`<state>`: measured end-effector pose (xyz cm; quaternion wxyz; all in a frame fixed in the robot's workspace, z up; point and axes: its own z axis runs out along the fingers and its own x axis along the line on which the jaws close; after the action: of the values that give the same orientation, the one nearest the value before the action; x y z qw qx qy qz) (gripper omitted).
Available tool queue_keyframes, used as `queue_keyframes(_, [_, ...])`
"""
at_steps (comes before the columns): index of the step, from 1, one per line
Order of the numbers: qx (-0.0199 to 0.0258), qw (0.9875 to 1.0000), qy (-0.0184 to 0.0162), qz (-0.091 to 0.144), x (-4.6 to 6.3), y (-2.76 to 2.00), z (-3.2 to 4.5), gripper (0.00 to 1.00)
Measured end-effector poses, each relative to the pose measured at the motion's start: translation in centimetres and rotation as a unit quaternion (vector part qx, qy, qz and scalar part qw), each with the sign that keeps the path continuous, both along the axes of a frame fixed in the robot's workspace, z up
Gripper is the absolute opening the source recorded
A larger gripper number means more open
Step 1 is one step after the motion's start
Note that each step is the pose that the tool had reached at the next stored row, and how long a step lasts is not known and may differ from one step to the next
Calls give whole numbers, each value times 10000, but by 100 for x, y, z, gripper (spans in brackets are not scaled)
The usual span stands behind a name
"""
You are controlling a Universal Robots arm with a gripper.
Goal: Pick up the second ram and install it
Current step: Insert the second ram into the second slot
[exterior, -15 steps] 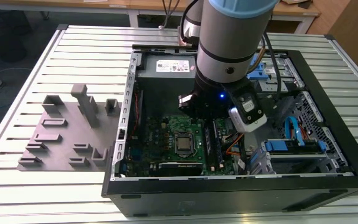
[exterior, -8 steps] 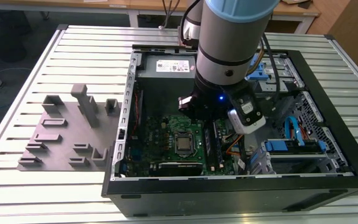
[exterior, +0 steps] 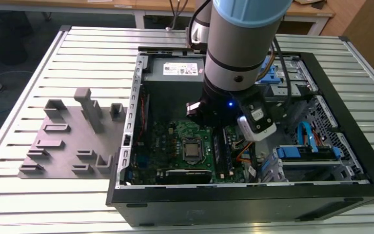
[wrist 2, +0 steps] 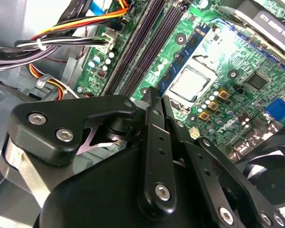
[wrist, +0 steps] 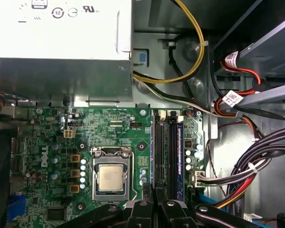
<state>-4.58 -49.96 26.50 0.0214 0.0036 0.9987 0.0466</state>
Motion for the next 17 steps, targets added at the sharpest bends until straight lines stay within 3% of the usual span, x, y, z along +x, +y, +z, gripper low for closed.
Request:
queue_keyframes(8, [0, 10000, 0, 0, 0, 0, -87, 11])
queue_keyframes(17, [0, 10000, 0, 0, 0, 0, -237, 11])
